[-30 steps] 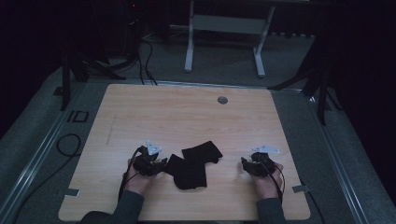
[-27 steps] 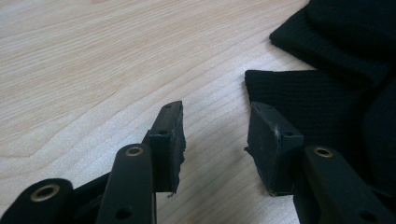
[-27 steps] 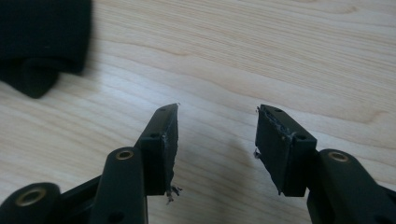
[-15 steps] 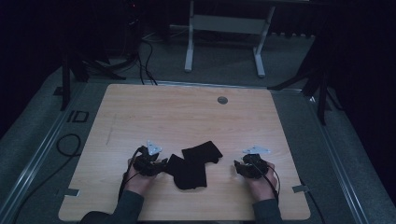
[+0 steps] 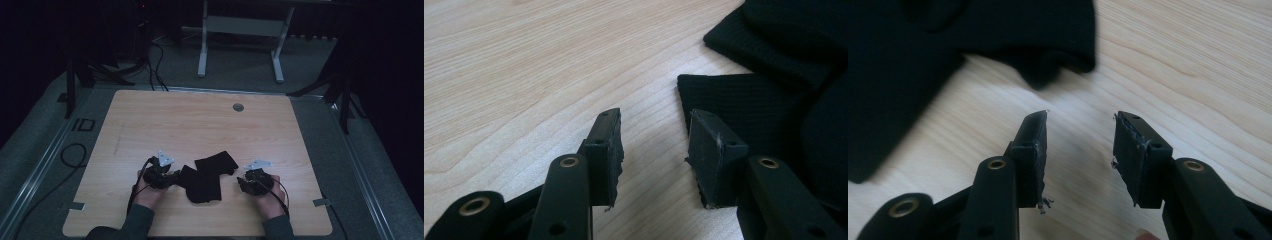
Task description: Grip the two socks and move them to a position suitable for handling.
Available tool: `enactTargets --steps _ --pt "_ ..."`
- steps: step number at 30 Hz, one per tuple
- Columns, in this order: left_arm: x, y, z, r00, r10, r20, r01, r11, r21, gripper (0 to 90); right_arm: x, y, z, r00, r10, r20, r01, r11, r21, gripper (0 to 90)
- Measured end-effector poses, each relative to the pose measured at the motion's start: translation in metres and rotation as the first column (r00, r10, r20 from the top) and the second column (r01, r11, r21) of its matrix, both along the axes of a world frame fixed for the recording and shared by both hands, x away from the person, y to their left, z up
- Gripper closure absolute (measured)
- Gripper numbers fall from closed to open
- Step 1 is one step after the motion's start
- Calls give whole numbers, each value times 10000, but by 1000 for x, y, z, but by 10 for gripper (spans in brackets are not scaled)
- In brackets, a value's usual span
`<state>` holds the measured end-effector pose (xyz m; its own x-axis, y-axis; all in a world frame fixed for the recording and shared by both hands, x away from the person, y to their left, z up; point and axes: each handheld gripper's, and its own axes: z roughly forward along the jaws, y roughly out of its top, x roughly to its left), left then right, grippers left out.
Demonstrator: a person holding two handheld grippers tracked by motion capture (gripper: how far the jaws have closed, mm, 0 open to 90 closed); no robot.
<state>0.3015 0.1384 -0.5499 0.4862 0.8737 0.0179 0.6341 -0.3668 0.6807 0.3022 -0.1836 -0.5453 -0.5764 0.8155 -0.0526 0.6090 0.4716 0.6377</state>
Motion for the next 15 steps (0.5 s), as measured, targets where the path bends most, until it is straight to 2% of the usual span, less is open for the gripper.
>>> enactTargets --steps 8,11,15 --pt "0 -1 0 9998 -207 -13 207 9998 -52 595 -8 18 5 9977 680 -17 -680 9975 205 575" --pt "0 -1 0 9997 -251 -30 251 9997 -52 599 -12 25 8 9948 1018 -57 -1014 9937 475 584" --pt "-1 -2 0 9994 -341 -21 341 9994 -69 611 -19 36 12 9893 1460 0 -1457 9877 573 586"
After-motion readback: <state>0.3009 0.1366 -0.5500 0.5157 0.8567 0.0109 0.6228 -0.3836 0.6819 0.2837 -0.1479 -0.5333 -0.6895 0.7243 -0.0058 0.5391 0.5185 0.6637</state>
